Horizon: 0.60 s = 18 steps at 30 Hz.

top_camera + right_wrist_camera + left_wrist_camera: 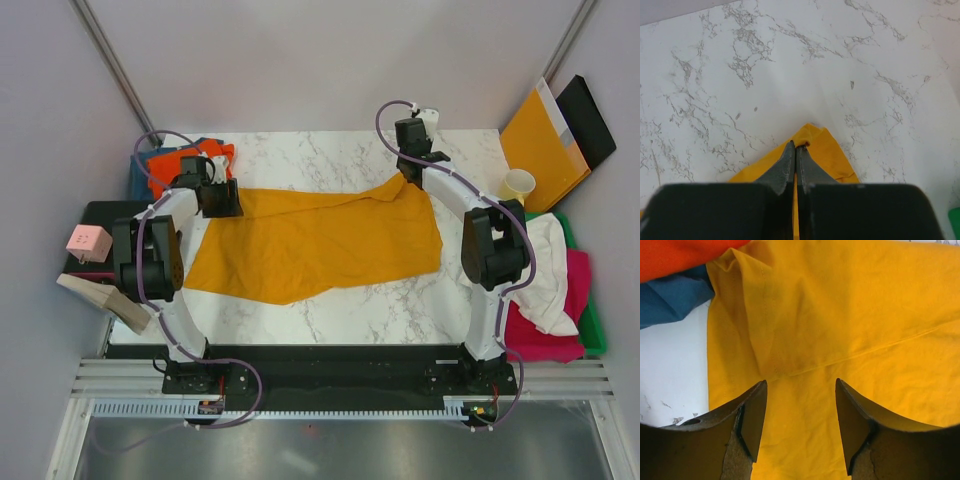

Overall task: Fold and stack the t-shirts
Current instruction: Flatten out the tshirt

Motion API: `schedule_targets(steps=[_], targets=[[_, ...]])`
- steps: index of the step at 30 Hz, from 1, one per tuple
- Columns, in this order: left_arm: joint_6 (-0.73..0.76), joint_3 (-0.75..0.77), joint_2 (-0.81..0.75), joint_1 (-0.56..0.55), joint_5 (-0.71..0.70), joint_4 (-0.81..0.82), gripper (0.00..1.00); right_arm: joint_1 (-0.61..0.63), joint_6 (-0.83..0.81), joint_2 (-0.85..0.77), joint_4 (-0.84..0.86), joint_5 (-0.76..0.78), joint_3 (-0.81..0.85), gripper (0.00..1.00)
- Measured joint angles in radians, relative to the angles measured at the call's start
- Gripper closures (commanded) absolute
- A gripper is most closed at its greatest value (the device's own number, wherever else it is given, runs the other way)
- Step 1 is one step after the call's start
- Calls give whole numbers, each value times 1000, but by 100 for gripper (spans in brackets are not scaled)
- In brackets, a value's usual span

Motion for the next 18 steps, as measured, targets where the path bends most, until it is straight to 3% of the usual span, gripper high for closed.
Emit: schedule_targets(steps=[18], targets=[[0,63,96,0,-28,0,38,1,-6,0,3,0,-1,100]])
